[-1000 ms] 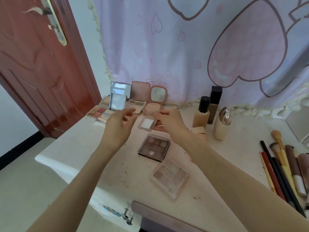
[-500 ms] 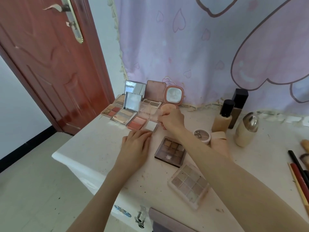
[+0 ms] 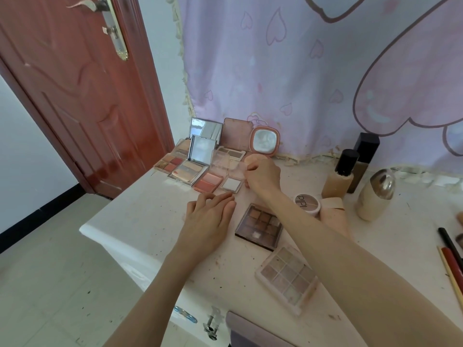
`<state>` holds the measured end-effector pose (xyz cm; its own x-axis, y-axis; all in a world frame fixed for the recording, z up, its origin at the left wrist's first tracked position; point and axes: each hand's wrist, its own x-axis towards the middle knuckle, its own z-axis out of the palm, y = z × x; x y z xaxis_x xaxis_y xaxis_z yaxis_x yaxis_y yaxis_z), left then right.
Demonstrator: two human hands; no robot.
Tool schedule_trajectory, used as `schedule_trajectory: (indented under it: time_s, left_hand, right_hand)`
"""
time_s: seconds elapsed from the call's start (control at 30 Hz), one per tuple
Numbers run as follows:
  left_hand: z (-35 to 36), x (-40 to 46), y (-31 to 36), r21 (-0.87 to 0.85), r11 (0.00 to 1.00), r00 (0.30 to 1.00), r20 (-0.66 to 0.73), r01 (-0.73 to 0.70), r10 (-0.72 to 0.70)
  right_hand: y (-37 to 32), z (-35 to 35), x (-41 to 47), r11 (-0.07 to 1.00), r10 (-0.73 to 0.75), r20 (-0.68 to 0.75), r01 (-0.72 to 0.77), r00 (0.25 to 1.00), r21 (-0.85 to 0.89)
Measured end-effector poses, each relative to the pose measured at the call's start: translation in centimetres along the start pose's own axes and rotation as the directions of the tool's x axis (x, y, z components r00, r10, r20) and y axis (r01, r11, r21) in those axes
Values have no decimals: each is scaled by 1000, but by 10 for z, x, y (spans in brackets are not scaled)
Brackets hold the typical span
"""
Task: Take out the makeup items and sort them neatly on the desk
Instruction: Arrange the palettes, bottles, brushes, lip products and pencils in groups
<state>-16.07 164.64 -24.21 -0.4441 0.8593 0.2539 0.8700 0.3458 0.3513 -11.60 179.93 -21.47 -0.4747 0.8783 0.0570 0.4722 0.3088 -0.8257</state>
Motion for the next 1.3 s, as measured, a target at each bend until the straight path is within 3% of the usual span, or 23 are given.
schedule_trajectory:
  time_s: [0.17, 0.43, 0.57, 0.63, 0.8, 1.0, 1.1, 1.2, 1.3]
  left_hand:
    - [1, 0, -1, 8, 1000, 1000, -2, 2, -2]
    - [-3, -4, 0, -10, 998, 998, -27, -56, 56]
    - [-14, -12, 6, -252, 959, 991, -19, -131, 130]
    - [-19, -19, 10, -334, 929, 987, -6, -156, 164]
    - [-24, -23, 12, -305, 931, 966, 92, -202, 240]
    - [-22, -22, 9, -333, 931, 979, 84, -147, 185]
    - [-24, -23, 10, -477, 877, 993, 66, -52, 95]
    - [-31, -23, 13, -686, 726, 997, 74, 58, -10]
    - [-40, -23, 16, -789, 603, 990, 140, 114, -5]
  right_hand:
    - [2, -8, -7, 998, 11, 29, -12, 1000, 60]
    - [9, -54, -49, 965, -181, 176, 210, 968, -159]
    - [17, -75, -76, 796, -278, 358, 423, 891, -433]
    - [18, -82, -90, 727, -279, 442, 489, 852, -482]
    - [12, -89, -103, 662, -217, 563, 544, 798, -516]
    - [9, -83, -103, 588, -221, 584, 584, 781, -560]
    - [11, -86, -101, 695, -251, 534, 534, 807, -482]
    - [12, -92, -101, 867, -310, 464, 447, 830, -221]
    - [15, -94, -104, 901, -388, 433, 434, 814, -8]
